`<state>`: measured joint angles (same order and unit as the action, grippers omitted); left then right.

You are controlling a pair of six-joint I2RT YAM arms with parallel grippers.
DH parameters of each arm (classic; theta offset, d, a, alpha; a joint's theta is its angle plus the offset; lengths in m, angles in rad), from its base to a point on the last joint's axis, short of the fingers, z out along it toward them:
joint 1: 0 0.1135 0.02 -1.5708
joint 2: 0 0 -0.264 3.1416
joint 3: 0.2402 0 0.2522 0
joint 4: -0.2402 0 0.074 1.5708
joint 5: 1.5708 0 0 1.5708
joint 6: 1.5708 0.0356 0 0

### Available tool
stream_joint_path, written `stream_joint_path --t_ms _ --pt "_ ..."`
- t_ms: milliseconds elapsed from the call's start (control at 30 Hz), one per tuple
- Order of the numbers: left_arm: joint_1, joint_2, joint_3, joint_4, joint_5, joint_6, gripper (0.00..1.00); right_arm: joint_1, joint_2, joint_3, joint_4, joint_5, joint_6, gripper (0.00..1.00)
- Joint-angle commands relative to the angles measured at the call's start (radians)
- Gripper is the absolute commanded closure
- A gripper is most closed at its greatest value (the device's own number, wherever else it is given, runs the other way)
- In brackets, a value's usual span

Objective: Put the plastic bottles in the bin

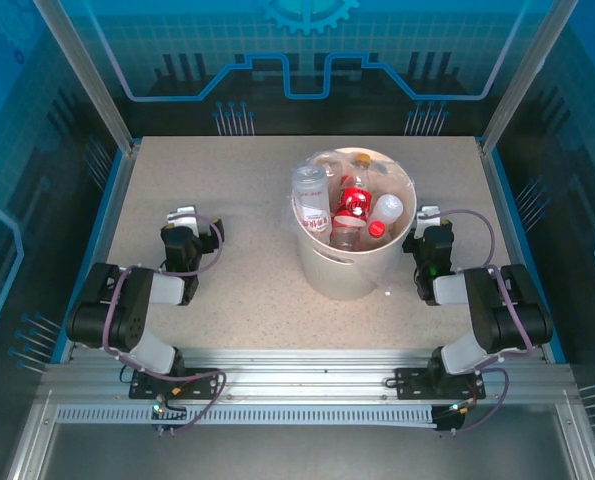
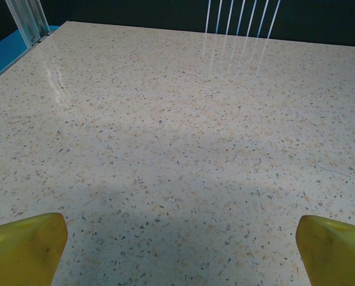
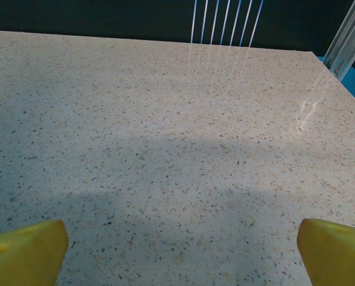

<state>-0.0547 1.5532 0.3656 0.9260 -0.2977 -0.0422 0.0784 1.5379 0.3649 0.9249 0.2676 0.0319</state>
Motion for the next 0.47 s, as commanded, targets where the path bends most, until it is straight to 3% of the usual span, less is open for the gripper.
stream_joint_path --t_ms 0,433 --pt "0.010 0.005 -0.002 0.041 0.012 0.020 0.01 0.017 0.005 0.016 0.000 -0.036 -0.023 0.00" --pt "0.010 0.004 -0.002 0.039 0.012 0.019 0.01 0.016 0.005 0.016 0.001 -0.039 -0.024 0.00"
